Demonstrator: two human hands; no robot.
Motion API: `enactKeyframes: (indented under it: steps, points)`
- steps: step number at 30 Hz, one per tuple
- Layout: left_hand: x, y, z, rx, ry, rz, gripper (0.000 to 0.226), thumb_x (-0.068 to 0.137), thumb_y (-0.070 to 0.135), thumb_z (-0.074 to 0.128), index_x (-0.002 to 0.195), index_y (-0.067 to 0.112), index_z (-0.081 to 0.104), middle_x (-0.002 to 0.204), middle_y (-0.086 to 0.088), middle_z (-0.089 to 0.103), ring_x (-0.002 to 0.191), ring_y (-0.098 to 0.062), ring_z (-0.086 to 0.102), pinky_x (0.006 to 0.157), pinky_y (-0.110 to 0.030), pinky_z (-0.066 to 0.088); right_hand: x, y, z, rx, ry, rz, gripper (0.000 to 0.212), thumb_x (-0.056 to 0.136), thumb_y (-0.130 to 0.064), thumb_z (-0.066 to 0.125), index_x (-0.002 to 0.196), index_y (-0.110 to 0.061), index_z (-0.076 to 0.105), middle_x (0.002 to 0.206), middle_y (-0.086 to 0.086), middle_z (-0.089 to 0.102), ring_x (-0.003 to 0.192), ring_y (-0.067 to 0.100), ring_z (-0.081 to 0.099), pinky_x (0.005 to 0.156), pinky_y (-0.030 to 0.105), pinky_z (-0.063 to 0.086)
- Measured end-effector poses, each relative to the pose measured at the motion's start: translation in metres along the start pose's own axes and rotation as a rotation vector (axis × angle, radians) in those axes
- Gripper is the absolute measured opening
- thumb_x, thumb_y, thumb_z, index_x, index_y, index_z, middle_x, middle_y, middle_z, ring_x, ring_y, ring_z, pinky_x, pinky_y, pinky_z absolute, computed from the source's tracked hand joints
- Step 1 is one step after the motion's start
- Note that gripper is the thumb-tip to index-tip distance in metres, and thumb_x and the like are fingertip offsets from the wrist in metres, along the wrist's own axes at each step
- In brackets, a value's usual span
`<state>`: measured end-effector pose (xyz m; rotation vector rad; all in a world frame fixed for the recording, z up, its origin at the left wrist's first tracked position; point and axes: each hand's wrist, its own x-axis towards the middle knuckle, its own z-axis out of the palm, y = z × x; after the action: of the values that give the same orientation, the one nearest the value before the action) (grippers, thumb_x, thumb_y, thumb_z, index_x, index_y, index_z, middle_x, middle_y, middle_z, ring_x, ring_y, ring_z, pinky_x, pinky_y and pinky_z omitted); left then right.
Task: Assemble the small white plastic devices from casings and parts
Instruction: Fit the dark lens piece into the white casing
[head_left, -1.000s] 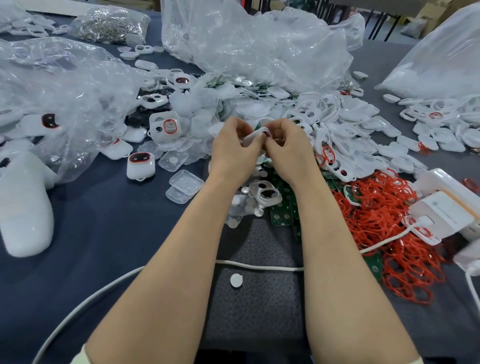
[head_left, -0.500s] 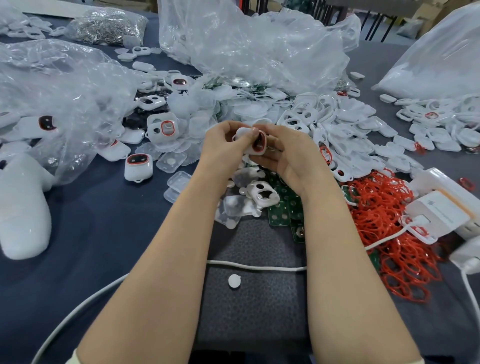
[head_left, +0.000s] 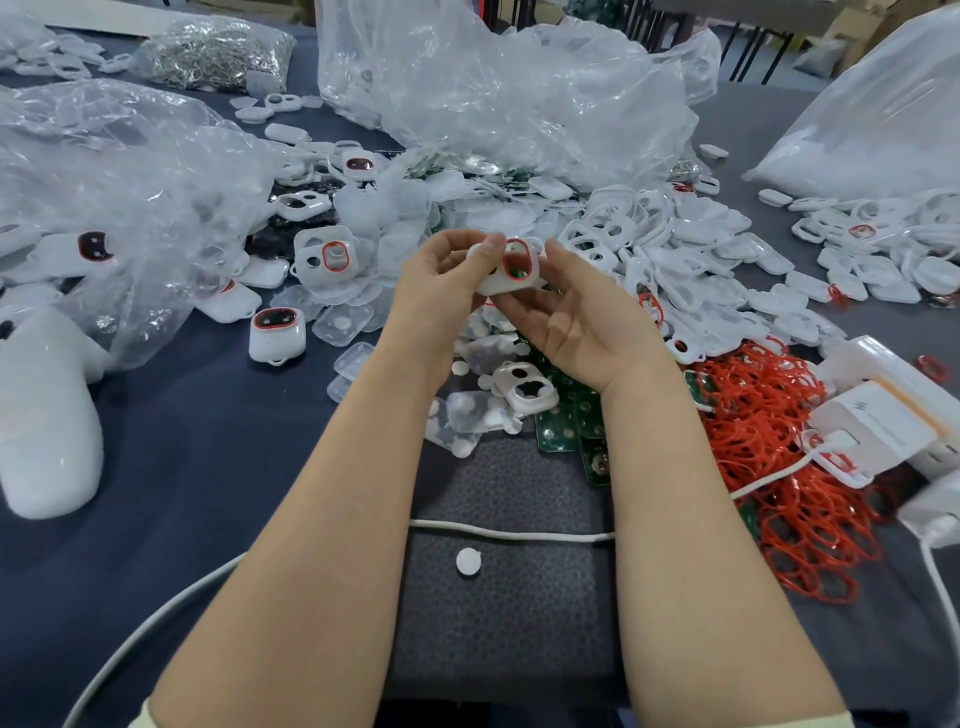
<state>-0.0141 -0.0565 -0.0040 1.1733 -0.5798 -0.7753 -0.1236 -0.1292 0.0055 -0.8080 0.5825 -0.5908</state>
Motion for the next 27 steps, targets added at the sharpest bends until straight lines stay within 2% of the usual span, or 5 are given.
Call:
enactKeyframes:
  steps: [7, 10, 14, 19, 27]
  points:
    - [0.000, 0.002, 0.004, -0.203, 0.056, -0.072, 0.010, 0.093, 0.014, 0.061, 0.084, 0.016, 0.057, 0.077, 0.002, 0.064, 0.059, -0.003, 0.060, 0.054, -0.015, 0.045, 0.001, 0.005, 0.010, 0.034, 0.141, -0.100, 0.017, 0.096, 0.000, 0.049, 0.085, -0.001, 0.062, 0.073, 0.010, 0.069, 0.063, 0.015, 0.067, 0.062, 0.020, 0.058]
    - [0.000, 0.001, 0.005, -0.277, 0.146, -0.125, 0.010, 0.093, 0.010, 0.059, 0.086, 0.014, 0.055, 0.082, -0.002, 0.063, 0.061, -0.005, 0.062, 0.053, -0.015, 0.048, 0.004, 0.007, 0.011, -0.077, 0.242, -0.231, 0.016, 0.094, 0.007, 0.049, 0.088, -0.005, 0.057, 0.085, 0.012, 0.062, 0.068, 0.015, 0.062, 0.064, 0.021, 0.057]
    - [0.000, -0.002, 0.009, -0.208, 0.150, -0.081, 0.010, 0.095, 0.008, 0.057, 0.086, 0.013, 0.058, 0.083, -0.002, 0.062, 0.069, -0.009, 0.061, 0.060, -0.018, 0.052, 0.004, 0.012, 0.017, -0.150, 0.254, -0.333, 0.016, 0.091, 0.008, 0.053, 0.090, -0.008, 0.054, 0.086, 0.013, 0.060, 0.071, 0.017, 0.062, 0.065, 0.022, 0.058]
    - [-0.002, -0.006, 0.013, -0.050, 0.156, 0.004, 0.005, 0.095, 0.012, 0.058, 0.092, 0.012, 0.062, 0.087, -0.003, 0.066, 0.077, -0.010, 0.064, 0.067, -0.020, 0.055, 0.003, 0.010, 0.016, -0.022, 0.208, -0.244, 0.016, 0.095, 0.004, 0.048, 0.090, -0.005, 0.060, 0.078, 0.008, 0.066, 0.066, 0.012, 0.065, 0.062, 0.019, 0.057]
    - [-0.003, -0.003, 0.014, -0.069, 0.156, -0.101, 0.011, 0.094, 0.011, 0.059, 0.085, 0.017, 0.057, 0.090, -0.005, 0.063, 0.083, -0.015, 0.062, 0.076, -0.026, 0.056, 0.003, 0.010, 0.017, -0.144, 0.202, -0.262, 0.012, 0.092, -0.003, 0.057, 0.087, -0.010, 0.066, 0.075, 0.001, 0.067, 0.065, 0.009, 0.062, 0.060, 0.016, 0.050]
